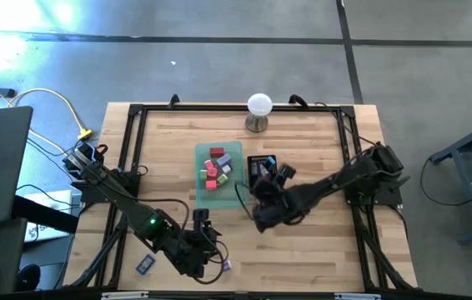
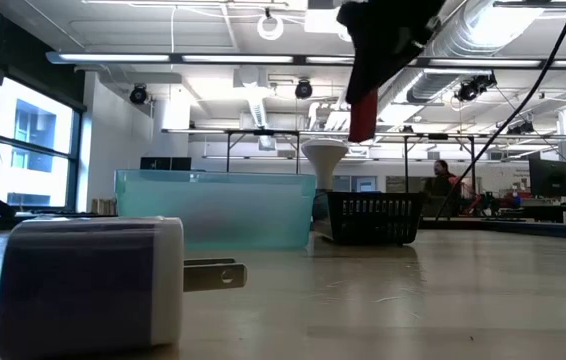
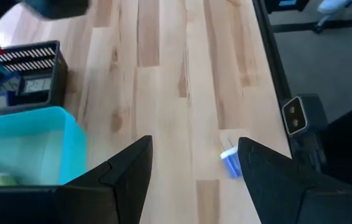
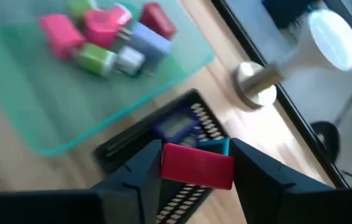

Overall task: Pick & Place Office items
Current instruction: Put the red digital clock into the black bin

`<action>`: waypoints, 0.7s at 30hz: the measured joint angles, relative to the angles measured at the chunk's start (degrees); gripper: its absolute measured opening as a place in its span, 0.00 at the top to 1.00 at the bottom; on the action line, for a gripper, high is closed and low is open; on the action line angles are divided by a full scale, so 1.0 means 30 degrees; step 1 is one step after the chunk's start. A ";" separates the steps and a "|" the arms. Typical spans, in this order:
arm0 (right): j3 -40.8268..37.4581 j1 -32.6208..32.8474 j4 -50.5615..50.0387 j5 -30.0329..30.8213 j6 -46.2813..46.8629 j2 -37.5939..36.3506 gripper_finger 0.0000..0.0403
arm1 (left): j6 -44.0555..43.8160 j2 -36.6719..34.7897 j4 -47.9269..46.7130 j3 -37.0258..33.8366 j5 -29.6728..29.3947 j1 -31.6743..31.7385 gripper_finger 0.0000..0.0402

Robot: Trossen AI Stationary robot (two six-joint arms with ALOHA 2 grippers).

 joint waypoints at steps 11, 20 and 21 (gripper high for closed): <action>-0.2870 -0.3024 0.2138 -0.1151 -0.0236 0.0122 0.60 | -0.0442 0.0000 -0.1542 -0.0007 -0.0001 -0.0201 0.43; -0.5589 -0.4514 0.7119 -0.2882 -0.1733 0.0129 0.59 | -0.0086 0.0007 -0.1637 -0.0015 -0.0082 0.0261 0.43; -0.5697 -0.4615 0.7278 -0.2880 -0.1701 0.0129 0.58 | -0.0093 0.0007 -0.1629 -0.0015 -0.0095 0.0287 0.43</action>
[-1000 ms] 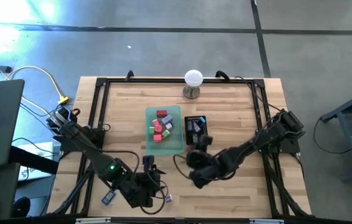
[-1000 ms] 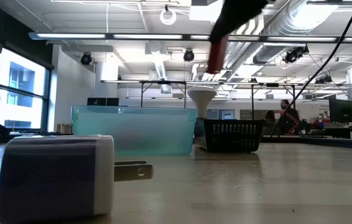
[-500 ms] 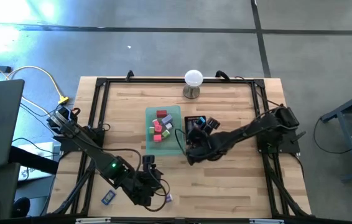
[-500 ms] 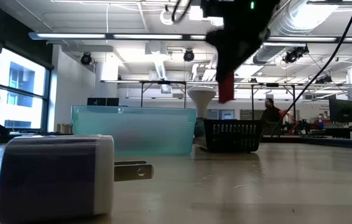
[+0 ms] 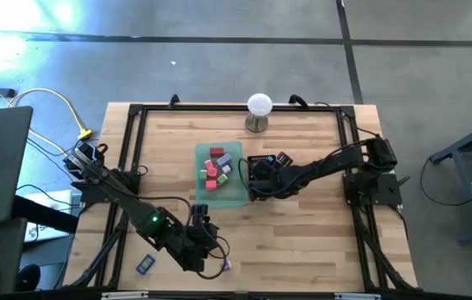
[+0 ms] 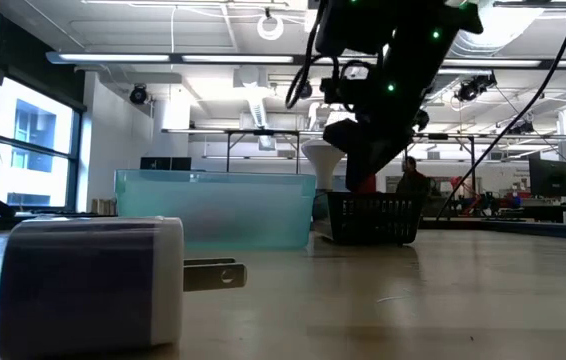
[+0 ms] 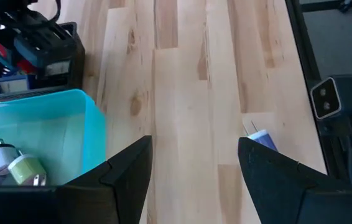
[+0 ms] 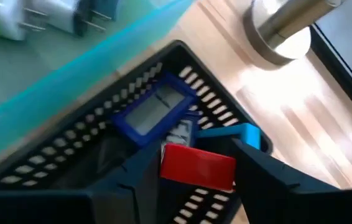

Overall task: Pick & Place Office items
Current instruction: Put the red digital clock into the black bin, then put the violet charger adapter into the blue bin

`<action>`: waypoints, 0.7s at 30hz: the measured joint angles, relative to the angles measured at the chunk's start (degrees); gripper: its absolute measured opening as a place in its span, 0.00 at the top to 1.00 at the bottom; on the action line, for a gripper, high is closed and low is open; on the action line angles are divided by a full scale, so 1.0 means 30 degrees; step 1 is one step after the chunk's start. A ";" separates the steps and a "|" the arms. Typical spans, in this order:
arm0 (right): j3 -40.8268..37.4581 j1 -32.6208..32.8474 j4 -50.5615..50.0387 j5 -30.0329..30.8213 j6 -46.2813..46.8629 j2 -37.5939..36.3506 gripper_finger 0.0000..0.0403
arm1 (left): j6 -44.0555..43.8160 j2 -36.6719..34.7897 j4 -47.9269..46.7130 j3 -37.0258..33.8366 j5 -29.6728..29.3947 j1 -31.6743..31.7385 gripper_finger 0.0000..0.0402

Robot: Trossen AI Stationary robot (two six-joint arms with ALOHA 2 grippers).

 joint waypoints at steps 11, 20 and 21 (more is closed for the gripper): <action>-0.0591 -0.0308 0.1113 0.0449 0.0366 0.0000 0.51 | -0.0053 0.0000 0.0015 0.0000 -0.0022 -0.0007 0.43; -0.0584 0.0864 0.1421 0.2485 -0.0300 -0.0344 0.48 | -0.0189 0.0007 0.0022 -0.0007 -0.0022 -0.0007 0.43; -0.0591 0.0982 0.1375 0.2443 -0.0516 -0.0394 0.48 | -0.0189 0.0012 0.0022 -0.0007 -0.0022 -0.0007 0.43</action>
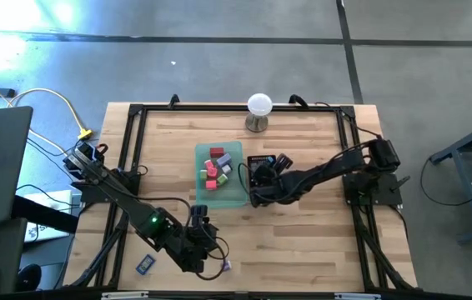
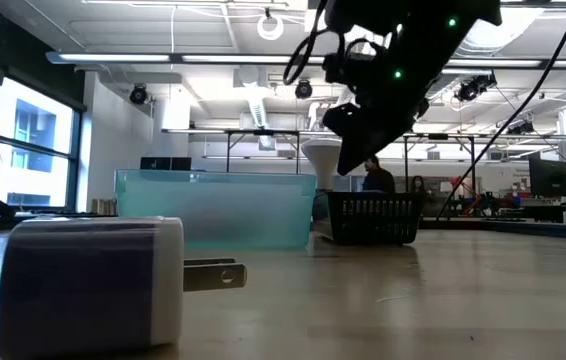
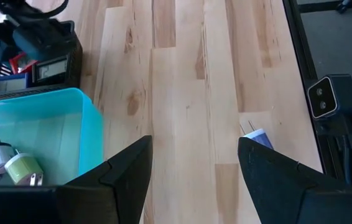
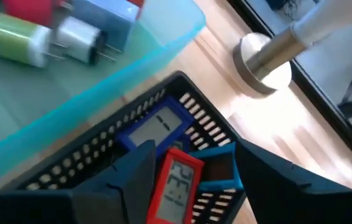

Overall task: Pick & Place Office items
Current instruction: Put the violet charger adapter into the blue bin

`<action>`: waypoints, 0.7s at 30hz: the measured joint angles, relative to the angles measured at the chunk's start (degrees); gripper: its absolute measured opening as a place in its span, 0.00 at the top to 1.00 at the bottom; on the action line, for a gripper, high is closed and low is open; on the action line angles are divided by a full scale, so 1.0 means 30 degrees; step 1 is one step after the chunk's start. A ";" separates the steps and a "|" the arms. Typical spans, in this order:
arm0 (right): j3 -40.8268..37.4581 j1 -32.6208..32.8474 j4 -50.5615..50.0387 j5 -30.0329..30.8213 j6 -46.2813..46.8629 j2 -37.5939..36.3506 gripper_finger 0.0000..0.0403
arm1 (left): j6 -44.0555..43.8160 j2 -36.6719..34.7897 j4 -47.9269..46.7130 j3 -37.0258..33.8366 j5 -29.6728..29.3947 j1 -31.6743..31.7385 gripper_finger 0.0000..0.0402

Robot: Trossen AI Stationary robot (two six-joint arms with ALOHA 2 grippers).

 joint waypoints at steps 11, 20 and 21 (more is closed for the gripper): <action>0.0491 0.1571 0.0787 0.0910 -0.2787 -0.0886 0.48 | -0.0493 0.0010 0.0043 0.0000 0.0000 0.0000 0.43; 0.0791 0.3536 0.3112 0.0219 -0.6424 -0.2011 0.48 | -0.1824 0.0017 -0.0133 0.0000 0.1519 -0.0280 0.43; 0.0837 0.3813 0.3651 0.0024 -0.6988 -0.2011 0.48 | -0.1932 0.0025 -0.0205 -0.0003 0.1739 -0.0358 0.43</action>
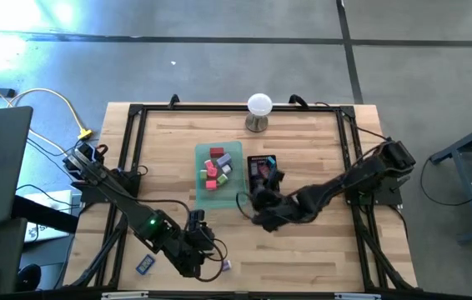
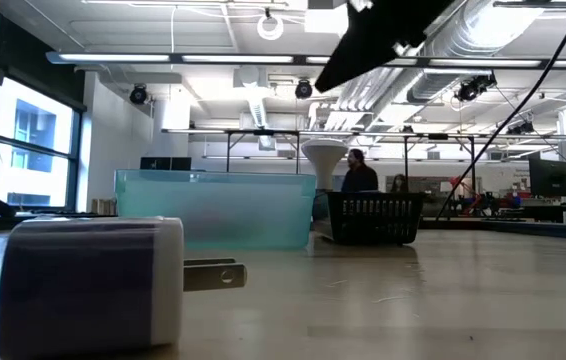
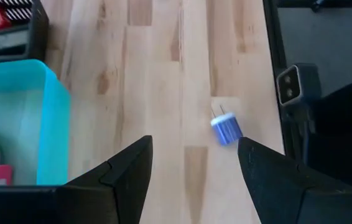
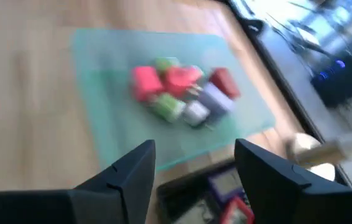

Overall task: Pick & Place Office items
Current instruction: Put the violet charger adapter into the blue bin

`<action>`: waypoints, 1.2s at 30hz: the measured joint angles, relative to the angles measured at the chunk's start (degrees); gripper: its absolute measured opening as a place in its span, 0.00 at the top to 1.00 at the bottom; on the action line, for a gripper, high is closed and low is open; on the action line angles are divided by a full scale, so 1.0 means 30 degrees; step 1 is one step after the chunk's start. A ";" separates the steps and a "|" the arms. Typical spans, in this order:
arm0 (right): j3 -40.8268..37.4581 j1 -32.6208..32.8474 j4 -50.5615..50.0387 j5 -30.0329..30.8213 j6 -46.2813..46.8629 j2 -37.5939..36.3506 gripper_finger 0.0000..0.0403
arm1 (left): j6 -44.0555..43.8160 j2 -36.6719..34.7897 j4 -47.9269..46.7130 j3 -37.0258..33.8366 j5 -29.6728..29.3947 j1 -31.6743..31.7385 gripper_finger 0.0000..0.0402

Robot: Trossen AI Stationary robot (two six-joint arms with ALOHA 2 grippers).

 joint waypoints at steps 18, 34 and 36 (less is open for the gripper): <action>-0.0036 0.2534 0.3265 -0.8507 -0.2114 0.0044 0.48 | -0.2447 0.0448 -0.0054 -0.0004 0.0006 -0.0946 0.43; -0.0036 0.3691 0.7920 -1.1718 0.0077 0.0134 0.40 | -0.3613 0.2645 0.1932 -0.0004 0.0198 -0.2822 0.43; -0.0036 0.3729 0.7958 -1.1852 0.1283 0.0138 0.34 | -0.3765 0.2645 0.1973 -0.0004 0.0546 -0.3005 0.43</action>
